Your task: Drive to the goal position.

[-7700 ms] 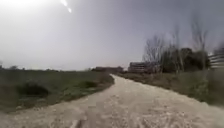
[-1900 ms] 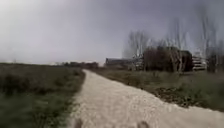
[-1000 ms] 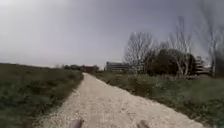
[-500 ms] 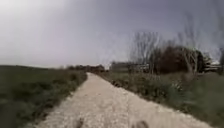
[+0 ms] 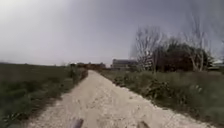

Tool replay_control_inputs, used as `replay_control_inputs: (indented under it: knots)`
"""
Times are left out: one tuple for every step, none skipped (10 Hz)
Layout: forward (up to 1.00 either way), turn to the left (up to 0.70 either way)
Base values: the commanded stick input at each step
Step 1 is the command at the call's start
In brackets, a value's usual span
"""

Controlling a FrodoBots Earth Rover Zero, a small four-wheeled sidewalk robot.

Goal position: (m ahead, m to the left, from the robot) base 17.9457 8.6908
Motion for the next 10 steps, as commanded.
replay_control_inputs:
  knots:
    - [1.0, 0.0]
    - [1.0, 0.0]
    - [1.0, 0.0]
    - [1.0, 0.0]
    - [1.0, 0.0]
    - [1.0, 0.0]
    - [1.0, 0.03]
    - [1.0, 0.14]
    - [1.0, 0.25]
    - [1.0, 0.36]
